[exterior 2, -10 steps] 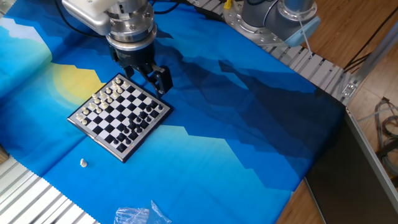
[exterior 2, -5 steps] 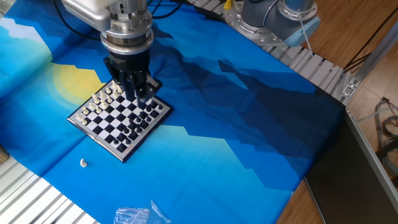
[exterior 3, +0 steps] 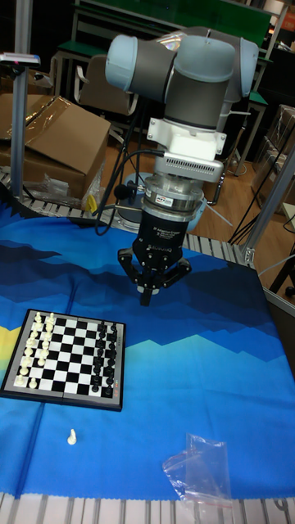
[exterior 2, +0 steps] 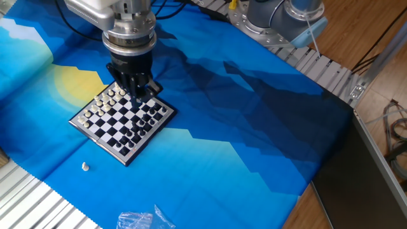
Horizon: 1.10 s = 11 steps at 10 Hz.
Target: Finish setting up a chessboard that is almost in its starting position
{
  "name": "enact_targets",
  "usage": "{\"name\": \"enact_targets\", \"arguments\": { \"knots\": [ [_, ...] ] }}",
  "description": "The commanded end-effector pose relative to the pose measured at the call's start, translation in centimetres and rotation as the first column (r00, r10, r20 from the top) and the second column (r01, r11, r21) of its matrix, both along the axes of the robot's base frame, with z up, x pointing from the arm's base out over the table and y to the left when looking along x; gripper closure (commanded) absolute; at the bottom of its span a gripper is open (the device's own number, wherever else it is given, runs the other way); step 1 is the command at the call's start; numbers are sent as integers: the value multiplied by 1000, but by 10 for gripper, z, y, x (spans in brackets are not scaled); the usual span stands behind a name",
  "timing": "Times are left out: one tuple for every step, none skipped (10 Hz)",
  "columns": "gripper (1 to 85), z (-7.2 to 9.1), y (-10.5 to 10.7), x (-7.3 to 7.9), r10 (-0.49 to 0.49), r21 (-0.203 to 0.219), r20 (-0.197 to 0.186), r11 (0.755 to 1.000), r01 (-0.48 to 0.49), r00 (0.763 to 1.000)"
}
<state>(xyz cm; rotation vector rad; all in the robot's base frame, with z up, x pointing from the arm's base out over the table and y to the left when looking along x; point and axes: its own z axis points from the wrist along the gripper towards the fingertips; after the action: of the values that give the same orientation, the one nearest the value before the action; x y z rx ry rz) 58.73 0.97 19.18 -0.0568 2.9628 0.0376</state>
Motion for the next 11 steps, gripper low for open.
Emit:
{"name": "enact_targets", "arguments": {
  "knots": [
    [847,-3,0,-25,-19,13,-81,1000,20,997],
    [847,-4,2,-30,-29,27,-94,999,32,995],
    [847,-6,2,-30,-27,29,-86,999,29,996],
    [847,-6,2,-29,-25,35,-77,999,28,997],
    [847,-7,3,-28,-25,37,-74,999,28,997],
    [847,-7,2,-28,-25,33,-74,999,28,997],
    [847,-7,2,-28,-24,33,-74,999,26,997],
    [847,-7,3,-28,-20,38,-72,999,23,997],
    [847,-7,3,-28,-17,37,-72,999,20,997],
    [847,-6,4,-27,-14,39,-69,999,17,998],
    [847,-6,4,-27,-14,39,-69,999,17,998]
  ]
}}
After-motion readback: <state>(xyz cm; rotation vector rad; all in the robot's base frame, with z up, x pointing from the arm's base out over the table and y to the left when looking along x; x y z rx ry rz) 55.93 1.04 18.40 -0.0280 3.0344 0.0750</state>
